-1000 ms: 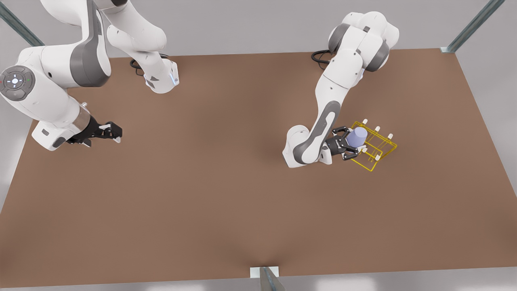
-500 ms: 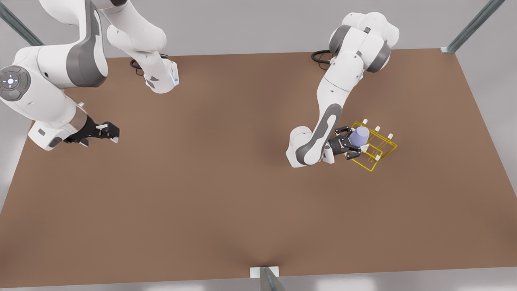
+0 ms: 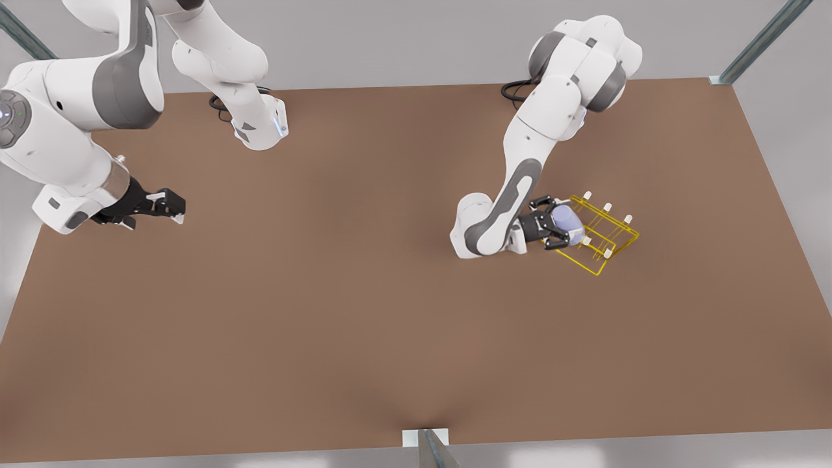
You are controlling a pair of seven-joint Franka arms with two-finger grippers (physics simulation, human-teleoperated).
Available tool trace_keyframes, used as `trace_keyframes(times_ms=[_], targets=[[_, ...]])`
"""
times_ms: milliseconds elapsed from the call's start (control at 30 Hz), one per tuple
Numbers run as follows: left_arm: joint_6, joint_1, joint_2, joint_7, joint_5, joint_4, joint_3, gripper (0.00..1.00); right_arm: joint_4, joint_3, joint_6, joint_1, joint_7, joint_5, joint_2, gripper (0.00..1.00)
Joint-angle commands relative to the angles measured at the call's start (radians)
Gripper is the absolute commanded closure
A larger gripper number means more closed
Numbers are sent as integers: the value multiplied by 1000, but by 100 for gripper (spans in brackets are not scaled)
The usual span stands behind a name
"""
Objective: Place the cup on the cup holder
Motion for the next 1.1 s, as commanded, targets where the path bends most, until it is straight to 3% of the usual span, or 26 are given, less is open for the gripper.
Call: trace_keyframes(times_ms=[0,133,167,233,267,333,400,467,833,933,967,1000,1033,1067], targets=[[-11,5,-25,-18,-21,-16,-28,0,0,1,-8,-5,-2,2,0,0],[-16,16,-85,57,-78,-14,-123,0,-15,-2,-8,-11,6,-1,0,0],[-5,49,-126,124,-102,9,-217,0,-15,-2,-7,-16,0,-1,2,0],[-2,275,-137,307,-155,236,-640,0,-15,1,-8,-11,14,-1,10,0],[36,324,-134,416,-185,346,-745,0,-10,3,-5,-11,12,-1,11,0],[194,464,-140,777,-256,475,-822,0,-6,3,4,-16,4,-7,14,0],[311,678,-136,1156,-261,475,-939,0,-6,3,7,-10,4,-10,14,0],[314,741,-136,1338,-259,475,-939,0,-7,4,9,-8,7,-9,16,0],[308,781,-122,1407,-248,468,-930,0,-10,8,9,-5,7,-9,24,0],[314,850,-126,1644,-256,474,-937,0,-10,8,9,-5,7,-9,24,0],[319,806,-190,1826,-303,478,-812,0,-9,8,9,-5,4,-9,24,0],[473,639,-381,2034,-678,446,-355,0,-9,8,7,-5,3,-9,24,0],[507,502,-450,2248,-880,400,-48,0,-7,8,1,-5,3,-9,24,0],[515,505,-462,2338,-882,389,-46,0,-7,8,-2,-7,3,-7,24,0]])
